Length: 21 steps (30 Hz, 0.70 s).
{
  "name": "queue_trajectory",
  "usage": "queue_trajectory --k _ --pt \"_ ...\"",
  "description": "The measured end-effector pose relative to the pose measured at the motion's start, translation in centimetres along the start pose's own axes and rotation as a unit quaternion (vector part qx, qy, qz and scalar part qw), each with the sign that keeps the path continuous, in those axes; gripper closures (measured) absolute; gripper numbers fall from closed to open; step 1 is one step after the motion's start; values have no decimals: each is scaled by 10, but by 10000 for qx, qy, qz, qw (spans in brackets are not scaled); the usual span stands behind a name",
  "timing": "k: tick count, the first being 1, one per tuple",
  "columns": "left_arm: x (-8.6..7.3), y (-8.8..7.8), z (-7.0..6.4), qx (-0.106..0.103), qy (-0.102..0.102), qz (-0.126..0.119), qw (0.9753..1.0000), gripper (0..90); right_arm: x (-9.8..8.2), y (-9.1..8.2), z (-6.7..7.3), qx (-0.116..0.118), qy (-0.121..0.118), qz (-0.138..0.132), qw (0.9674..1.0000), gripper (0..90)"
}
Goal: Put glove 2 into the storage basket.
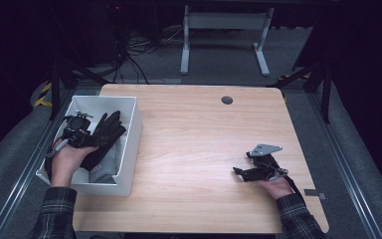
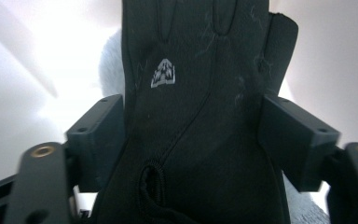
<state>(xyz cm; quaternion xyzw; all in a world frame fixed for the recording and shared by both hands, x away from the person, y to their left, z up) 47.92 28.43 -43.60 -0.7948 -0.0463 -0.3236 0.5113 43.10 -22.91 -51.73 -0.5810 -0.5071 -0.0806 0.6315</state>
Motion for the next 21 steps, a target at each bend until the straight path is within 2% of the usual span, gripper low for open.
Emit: queue_trajectory --k 3,9,14,19,20,21 --pt "3 -3 -1 5 95 -17 10000 205 0 0 0 -1 -1 -1 10000 171" --pt "10 -12 -7 -4 190 -214 9996 184 0 0 0 -3 0 -1 10000 171" --pt "22 -21 -25 -156 409 -368 9984 182 0 0 0 -17 17 7 10000 170" --pt "41 -30 -48 -316 662 -551 9958 178 0 0 -1 -28 19 5 10000 170" --pt "41 -30 -48 -316 662 -551 9958 178 0 0 -1 -28 19 5 10000 170" --pt "45 -30 -54 -377 706 -604 9950 178 0 0 -1 -28 19 5 10000 170"
Point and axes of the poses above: each handheld gripper's, and its own axes: y roughly forward along the jaws, x roughly out of its top, z roughly to its left, the point moved 7 cm from there along y, roughly forward along the jaws, and after that the axes turned 14 degrees about -x, right-handed, at the moved point
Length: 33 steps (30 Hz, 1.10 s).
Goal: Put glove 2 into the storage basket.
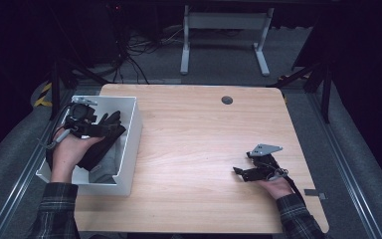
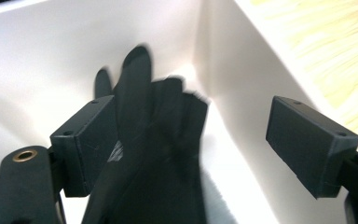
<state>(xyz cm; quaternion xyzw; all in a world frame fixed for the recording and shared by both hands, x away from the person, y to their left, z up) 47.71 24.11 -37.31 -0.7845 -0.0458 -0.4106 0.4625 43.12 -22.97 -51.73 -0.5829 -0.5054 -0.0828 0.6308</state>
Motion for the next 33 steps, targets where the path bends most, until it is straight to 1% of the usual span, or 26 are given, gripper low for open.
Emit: queue_trajectory --k 1,3,8,10,11,14,19,20,24,26,29,31,33 --pt "3 1 -3 -36 68 0 10000 177 0 0 0 0 -1 0 10000 170" --pt "7 2 -10 -68 135 -31 9999 175 0 0 0 0 2 1 10000 170" --pt "14 14 -39 -328 411 -92 9986 171 0 0 0 2 0 3 10000 169" --pt "16 18 -49 -451 457 -111 9979 170 0 0 0 2 -1 2 10000 169" --pt "17 21 -55 -507 483 -136 9974 170 0 0 0 3 -2 2 10000 168" --pt "18 31 -72 -640 611 -102 9960 167 0 0 0 2 -2 2 10000 168" --pt "21 44 -103 -879 846 -61 9925 149 0 0 0 3 -3 4 10000 167" --pt "21 47 -109 -929 845 -66 9921 148 0 0 0 5 -4 2 10000 167" --pt "18 60 -132 -1121 1024 -65 9884 144 0 0 0 8 -7 5 10000 166" --pt "15 68 -144 -1207 1080 -55 9868 144 0 0 0 7 -9 5 10000 164" --pt "9 80 -159 -1285 1158 -55 9849 146 0 0 0 5 -15 6 10000 163" --pt "3 89 -167 -1301 1247 1 9836 147 0 0 0 5 -19 4 10000 162" --pt "-6 101 -174 -1343 1329 107 9819 147 0 0 0 3 -19 6 10000 162"
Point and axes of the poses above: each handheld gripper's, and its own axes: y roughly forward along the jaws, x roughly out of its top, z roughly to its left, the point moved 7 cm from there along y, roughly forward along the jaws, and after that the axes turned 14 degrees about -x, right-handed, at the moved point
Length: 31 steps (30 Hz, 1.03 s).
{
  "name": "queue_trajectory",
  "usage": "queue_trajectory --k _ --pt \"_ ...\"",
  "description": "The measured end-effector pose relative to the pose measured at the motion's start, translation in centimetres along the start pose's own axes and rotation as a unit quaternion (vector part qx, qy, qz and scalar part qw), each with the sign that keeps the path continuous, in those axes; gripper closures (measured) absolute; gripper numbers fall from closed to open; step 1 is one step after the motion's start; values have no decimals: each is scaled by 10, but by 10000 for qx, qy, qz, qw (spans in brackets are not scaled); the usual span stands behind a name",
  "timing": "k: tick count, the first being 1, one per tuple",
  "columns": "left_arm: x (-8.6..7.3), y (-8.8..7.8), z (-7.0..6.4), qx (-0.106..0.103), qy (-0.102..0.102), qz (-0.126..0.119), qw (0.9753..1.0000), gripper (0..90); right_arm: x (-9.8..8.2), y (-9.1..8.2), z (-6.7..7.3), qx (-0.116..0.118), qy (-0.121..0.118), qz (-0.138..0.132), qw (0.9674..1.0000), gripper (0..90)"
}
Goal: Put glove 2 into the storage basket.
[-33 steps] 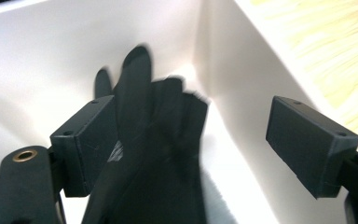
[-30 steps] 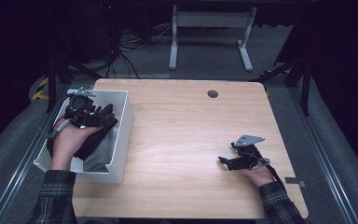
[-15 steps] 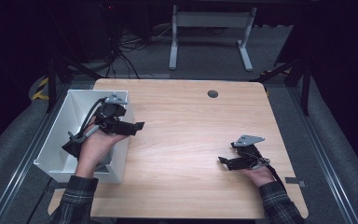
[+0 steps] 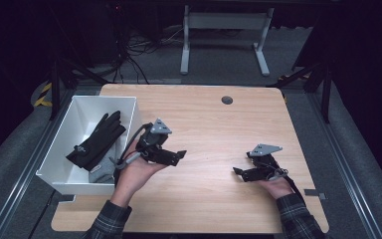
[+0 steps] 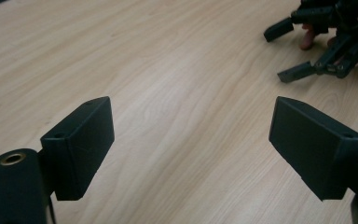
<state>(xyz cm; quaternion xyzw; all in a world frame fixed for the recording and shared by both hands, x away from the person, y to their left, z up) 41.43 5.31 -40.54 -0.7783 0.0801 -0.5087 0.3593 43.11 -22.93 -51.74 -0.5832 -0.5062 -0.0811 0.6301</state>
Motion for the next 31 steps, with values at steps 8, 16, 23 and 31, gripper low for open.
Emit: queue_trajectory --k 8,16,23,31 --pt "-32 46 -14 -165 61 250 9995 145 0 0 0 -5 0 -2 10000 161" --pt "-61 74 -15 -82 123 556 9983 124 0 0 0 -3 0 -2 10000 160" --pt "-81 92 -8 190 248 852 9959 30 0 0 0 -1 -2 0 10000 160" --pt "-84 94 -5 -48 180 707 9973 0 0 0 0 1 -1 1 10000 160"
Point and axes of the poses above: each handheld gripper's, and its own axes: y roughly forward along the jaws, x roughly out of its top, z roughly to its left, the point moved 7 cm from there along y, roughly forward along the jaws, and after that the axes turned 14 degrees about -x, right-handed, at the moved point
